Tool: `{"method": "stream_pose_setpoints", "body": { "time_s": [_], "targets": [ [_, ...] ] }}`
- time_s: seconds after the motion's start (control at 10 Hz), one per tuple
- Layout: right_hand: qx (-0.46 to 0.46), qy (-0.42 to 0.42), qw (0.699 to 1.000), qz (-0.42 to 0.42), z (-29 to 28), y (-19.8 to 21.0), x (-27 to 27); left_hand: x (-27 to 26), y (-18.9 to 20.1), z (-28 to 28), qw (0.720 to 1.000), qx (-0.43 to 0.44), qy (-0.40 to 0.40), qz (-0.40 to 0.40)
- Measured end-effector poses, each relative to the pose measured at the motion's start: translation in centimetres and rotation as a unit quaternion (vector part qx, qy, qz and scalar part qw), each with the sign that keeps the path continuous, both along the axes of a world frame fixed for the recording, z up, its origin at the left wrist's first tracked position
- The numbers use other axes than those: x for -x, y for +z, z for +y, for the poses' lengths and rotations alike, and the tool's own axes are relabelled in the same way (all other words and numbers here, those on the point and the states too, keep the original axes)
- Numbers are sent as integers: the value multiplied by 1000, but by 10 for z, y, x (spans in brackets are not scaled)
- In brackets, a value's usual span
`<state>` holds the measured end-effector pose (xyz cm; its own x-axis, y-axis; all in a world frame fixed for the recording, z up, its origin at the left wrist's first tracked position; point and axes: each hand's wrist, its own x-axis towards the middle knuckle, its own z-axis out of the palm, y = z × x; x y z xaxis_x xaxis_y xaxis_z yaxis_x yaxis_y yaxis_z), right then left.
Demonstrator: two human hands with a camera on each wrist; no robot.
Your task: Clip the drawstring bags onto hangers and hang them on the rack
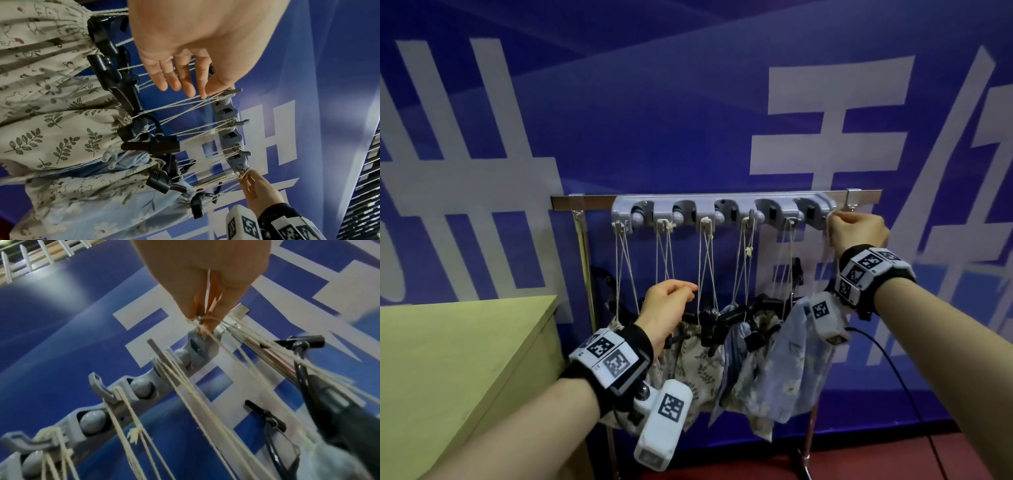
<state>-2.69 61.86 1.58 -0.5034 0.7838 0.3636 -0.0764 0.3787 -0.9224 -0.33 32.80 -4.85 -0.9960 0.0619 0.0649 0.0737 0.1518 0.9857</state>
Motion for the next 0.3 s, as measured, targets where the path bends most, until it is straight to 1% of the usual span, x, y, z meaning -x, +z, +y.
{"method": "stream_pose_setpoints", "body": {
  "time_s": [0.1, 0.2, 0.3],
  "targets": [
    [-42, -4, 998, -46, 7, -4, 8, 4, -2, 1, 1000, -6, -2, -2],
    [-94, -25, 988, -118, 6, 1, 6, 2, -4, 2, 1000, -6, -7, -6],
    [-110, -43, 987, -112, -1, 7, 5, 5, -4, 3, 1000, -22, 4, -7]
  ]
}}
